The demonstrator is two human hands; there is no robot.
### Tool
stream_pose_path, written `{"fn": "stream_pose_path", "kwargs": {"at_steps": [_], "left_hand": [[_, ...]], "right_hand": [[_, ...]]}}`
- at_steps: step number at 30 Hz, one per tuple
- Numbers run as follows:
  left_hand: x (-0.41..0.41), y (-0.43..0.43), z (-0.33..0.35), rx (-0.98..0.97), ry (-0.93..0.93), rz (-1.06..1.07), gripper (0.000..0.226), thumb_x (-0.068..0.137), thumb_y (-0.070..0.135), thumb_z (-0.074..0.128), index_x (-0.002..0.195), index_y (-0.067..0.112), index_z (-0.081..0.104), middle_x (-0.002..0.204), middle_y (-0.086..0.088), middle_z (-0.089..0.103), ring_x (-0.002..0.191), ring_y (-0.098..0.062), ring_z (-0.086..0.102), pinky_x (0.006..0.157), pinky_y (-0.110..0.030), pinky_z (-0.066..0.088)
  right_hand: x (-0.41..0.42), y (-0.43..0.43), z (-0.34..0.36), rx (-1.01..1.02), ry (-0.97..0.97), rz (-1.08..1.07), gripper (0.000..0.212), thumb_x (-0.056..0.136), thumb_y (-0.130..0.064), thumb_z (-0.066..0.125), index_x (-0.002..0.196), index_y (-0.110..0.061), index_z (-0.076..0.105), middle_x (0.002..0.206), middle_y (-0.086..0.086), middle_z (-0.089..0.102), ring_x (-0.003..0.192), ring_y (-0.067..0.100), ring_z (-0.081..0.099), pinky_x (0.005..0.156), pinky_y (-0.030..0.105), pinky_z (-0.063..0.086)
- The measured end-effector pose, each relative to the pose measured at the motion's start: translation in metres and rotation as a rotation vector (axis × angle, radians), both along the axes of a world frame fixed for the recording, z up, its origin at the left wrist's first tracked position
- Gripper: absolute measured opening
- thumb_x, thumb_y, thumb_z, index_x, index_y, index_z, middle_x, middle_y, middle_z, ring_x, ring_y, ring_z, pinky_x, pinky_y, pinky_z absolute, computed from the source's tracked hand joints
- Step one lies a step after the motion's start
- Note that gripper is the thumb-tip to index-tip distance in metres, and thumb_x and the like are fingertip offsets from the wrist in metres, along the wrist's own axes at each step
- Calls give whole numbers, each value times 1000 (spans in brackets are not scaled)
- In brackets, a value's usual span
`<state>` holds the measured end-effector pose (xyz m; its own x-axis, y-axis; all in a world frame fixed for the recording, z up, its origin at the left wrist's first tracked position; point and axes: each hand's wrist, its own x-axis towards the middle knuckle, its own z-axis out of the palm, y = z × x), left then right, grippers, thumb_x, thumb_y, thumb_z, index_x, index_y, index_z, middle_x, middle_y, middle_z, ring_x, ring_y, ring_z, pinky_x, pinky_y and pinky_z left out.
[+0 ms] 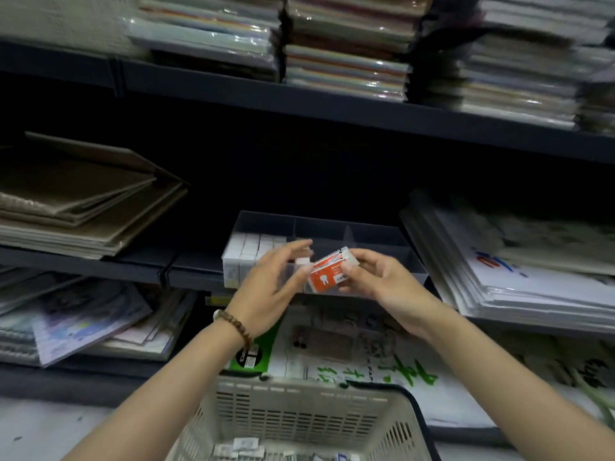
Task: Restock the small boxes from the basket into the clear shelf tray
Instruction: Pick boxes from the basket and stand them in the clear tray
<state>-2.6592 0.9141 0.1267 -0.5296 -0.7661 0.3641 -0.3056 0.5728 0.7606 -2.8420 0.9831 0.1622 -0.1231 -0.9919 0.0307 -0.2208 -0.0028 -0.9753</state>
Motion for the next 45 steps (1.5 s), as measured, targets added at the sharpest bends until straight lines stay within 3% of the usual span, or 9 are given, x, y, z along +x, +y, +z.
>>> {"fn": "stream_pose_path", "kwargs": {"at_steps": [5,8,12,17,22,29,37,42,45], "left_hand": [[30,-39,-15,-273,-491,258,70,83,64,7,145,34,21,154,10,18,143,-10,4,116,-30,-4],[34,-46,-30,-335,-609,262,78,76,71,-7,146,39,10,155,12,12,143,-11,2,117,-30,0],[34,-48,-34,-335,-546,265,86,72,76,-10,145,38,15,153,13,16,142,-11,6,118,-28,10],[33,-47,-35,-339,-538,268,81,73,74,-6,145,40,12,153,15,14,141,-8,4,118,-27,10],[33,-47,-36,-338,-522,269,80,76,75,-2,145,39,14,152,14,16,141,-9,5,118,-28,10],[34,-47,-35,-329,-502,250,76,78,72,10,145,36,19,152,11,20,142,-11,7,118,-29,9],[45,-37,-34,-368,-495,209,73,79,71,5,145,39,7,155,11,7,141,-5,-11,115,-29,-13],[67,-5,-43,-452,-304,156,63,87,62,24,139,28,37,144,15,29,139,-5,17,116,-26,11],[78,25,-77,-149,-428,-17,66,85,70,27,141,36,30,144,19,30,136,-1,21,111,-21,20]], "right_hand": [[-21,-47,28,-1,186,-80,21,92,-14,58,112,-14,53,115,14,61,89,11,63,69,15,56],[-24,-71,23,98,486,-77,38,88,-14,63,125,-6,54,113,7,60,91,11,60,64,11,53],[-14,-91,3,180,840,-68,47,86,-24,67,129,-8,54,126,7,60,113,21,58,91,26,46],[-1,-101,-11,218,696,-169,44,83,-27,71,120,-8,56,112,7,64,102,20,61,86,27,50],[-2,-99,-2,366,302,-207,36,88,-20,65,115,3,59,115,16,65,85,17,66,69,18,55],[-6,-110,-3,518,418,-193,53,82,-37,70,121,-1,60,123,13,62,113,26,59,100,35,46],[1,-76,32,257,367,-162,44,92,-26,59,127,0,53,114,10,64,96,16,64,84,25,54],[8,-14,32,95,247,-40,19,93,-25,57,111,-24,62,102,-9,69,89,4,68,70,16,56],[11,10,-24,222,202,13,20,93,-19,57,111,-16,64,107,1,71,91,11,69,74,21,56]]}}
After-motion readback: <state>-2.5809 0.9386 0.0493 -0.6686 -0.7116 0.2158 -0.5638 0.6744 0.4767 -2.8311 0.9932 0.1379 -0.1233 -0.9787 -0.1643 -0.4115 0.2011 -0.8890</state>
